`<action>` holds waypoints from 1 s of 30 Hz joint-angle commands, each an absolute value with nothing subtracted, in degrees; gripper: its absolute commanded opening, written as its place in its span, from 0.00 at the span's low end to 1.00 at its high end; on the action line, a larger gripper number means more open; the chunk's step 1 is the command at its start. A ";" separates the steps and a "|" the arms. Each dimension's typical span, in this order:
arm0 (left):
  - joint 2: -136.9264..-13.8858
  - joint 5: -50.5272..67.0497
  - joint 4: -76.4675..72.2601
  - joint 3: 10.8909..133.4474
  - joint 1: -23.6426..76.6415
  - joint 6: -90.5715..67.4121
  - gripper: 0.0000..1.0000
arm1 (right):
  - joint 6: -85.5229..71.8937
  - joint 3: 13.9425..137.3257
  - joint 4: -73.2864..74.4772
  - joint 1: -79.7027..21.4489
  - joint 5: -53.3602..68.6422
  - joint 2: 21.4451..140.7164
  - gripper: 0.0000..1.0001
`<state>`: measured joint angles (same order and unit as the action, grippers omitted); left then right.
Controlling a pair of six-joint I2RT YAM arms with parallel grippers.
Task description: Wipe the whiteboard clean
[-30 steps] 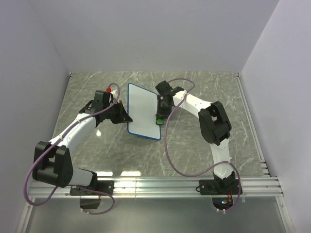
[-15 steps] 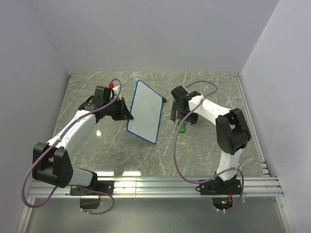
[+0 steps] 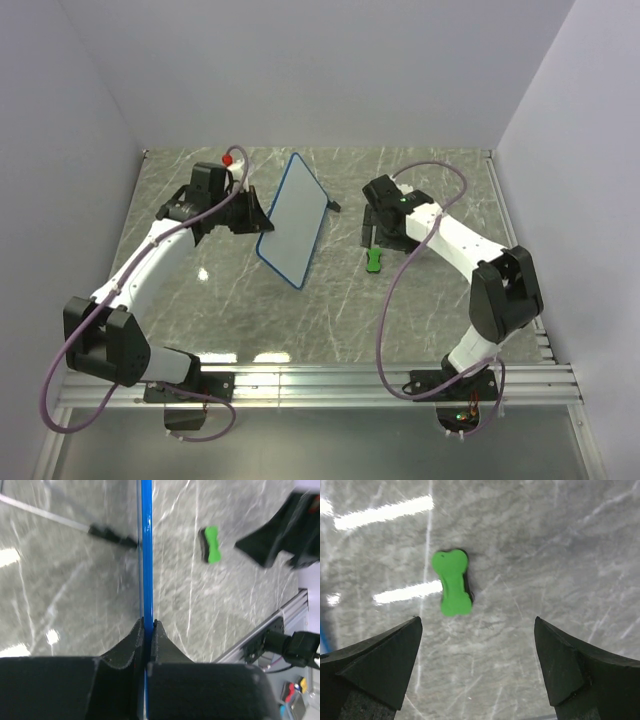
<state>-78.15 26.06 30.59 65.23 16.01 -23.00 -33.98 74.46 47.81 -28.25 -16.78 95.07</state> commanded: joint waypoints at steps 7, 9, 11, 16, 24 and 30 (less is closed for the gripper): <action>-81.38 28.47 22.67 81.10 15.29 -20.75 0.00 | -33.22 69.00 49.57 -28.30 -18.98 89.30 1.00; -82.96 30.75 23.90 83.66 14.77 -19.78 0.00 | -33.22 68.21 49.83 -28.30 -19.42 88.42 1.00; -84.19 31.29 25.92 87.70 14.50 -15.66 0.00 | -33.14 67.15 50.10 -28.13 -19.51 87.10 1.00; -87.97 31.63 33.03 94.99 12.84 -5.73 0.00 | -32.87 65.13 50.80 -28.13 -19.42 84.56 1.00; -91.84 39.72 35.16 97.65 9.67 -3.43 0.00 | -32.69 62.93 51.59 -28.04 -20.04 82.35 1.00; -94.21 43.59 34.19 94.66 10.11 -4.13 0.00 | -32.70 62.14 50.98 -27.77 -19.51 82.53 1.00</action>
